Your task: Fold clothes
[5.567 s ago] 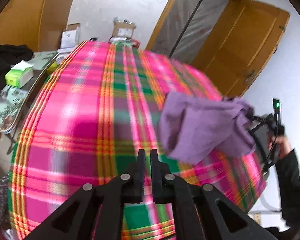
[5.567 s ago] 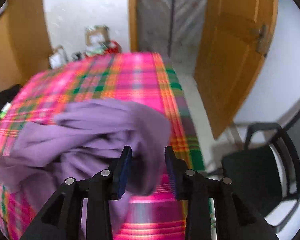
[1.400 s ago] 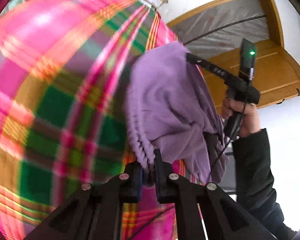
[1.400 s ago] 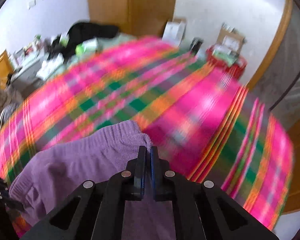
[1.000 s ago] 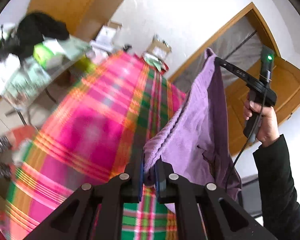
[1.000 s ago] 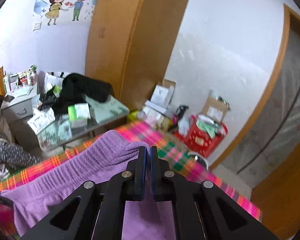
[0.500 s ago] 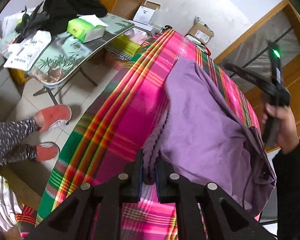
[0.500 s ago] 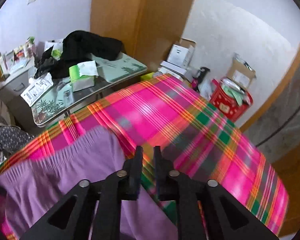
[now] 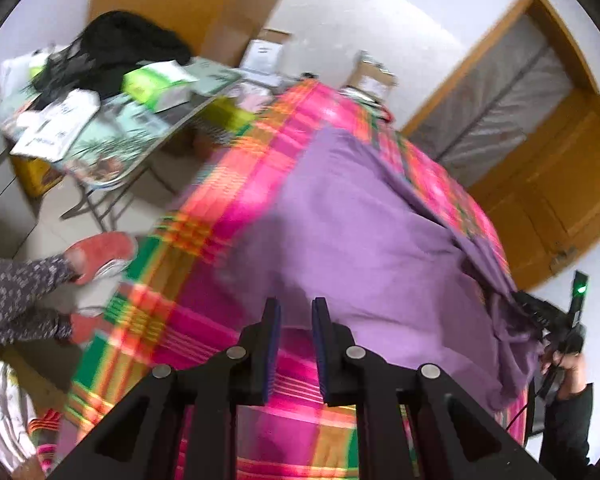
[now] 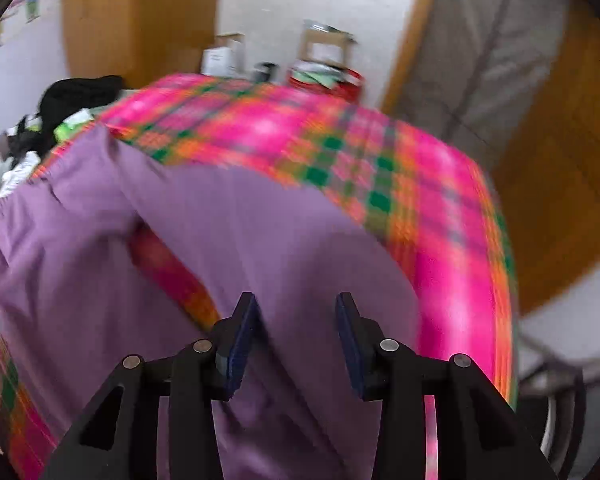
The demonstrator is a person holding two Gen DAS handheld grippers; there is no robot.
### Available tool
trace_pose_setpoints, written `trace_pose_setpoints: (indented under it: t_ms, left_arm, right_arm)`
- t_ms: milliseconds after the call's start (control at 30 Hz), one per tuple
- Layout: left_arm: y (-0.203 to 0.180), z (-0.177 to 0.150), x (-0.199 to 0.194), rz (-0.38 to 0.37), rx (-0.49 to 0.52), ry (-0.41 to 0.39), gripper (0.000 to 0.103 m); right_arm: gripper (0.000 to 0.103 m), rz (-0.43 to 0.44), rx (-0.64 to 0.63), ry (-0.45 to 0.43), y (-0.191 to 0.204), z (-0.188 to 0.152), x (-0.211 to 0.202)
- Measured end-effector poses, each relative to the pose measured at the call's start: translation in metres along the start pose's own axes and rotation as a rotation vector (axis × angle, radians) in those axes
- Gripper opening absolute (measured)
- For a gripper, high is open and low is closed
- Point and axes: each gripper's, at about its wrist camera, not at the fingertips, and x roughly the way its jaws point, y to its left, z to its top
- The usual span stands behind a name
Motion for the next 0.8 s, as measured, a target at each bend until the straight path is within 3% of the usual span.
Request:
trace_pose_setpoints:
  t_ms: [200, 300, 467, 567, 600, 667, 800]
  left_arm:
    - [-0.051, -0.013, 0.009, -0.079, 0.100, 0.036, 0.016]
    - [-0.069, -0.020, 0.015, -0.103, 0.128, 0.054, 0.016]
    - [-0.098, -0.030, 0.030, -0.087, 0.197, 0.059, 0.016]
    - [-0.107, -0.033, 0.039, -0.080, 0.218, 0.064, 0.016]
    - [-0.109, -0.034, 0.042, -0.078, 0.223, 0.066, 0.016]
    - [-0.113, -0.037, 0.047, -0.076, 0.232, 0.072, 0.016]
    - [-0.114, -0.043, 0.054, -0.066, 0.247, 0.095, 0.016]
  right_arm:
    - [0.050, -0.071, 0.074, -0.005, -0.023, -0.043, -0.015]
    - [0.050, -0.054, 0.126, 0.008, -0.033, -0.051, -0.019]
    - [0.050, -0.044, 0.013, -0.048, -0.010, -0.037, -0.027]
    - [0.050, -0.010, -0.016, -0.009, -0.001, -0.027, -0.009]
    - [0.047, 0.002, -0.016, 0.013, 0.001, -0.024, 0.000]
    - [0.014, 0.017, 0.004, 0.037, 0.000, -0.020, 0.009]
    - [0.008, 0.038, 0.096, -0.018, -0.015, -0.018, -0.009]
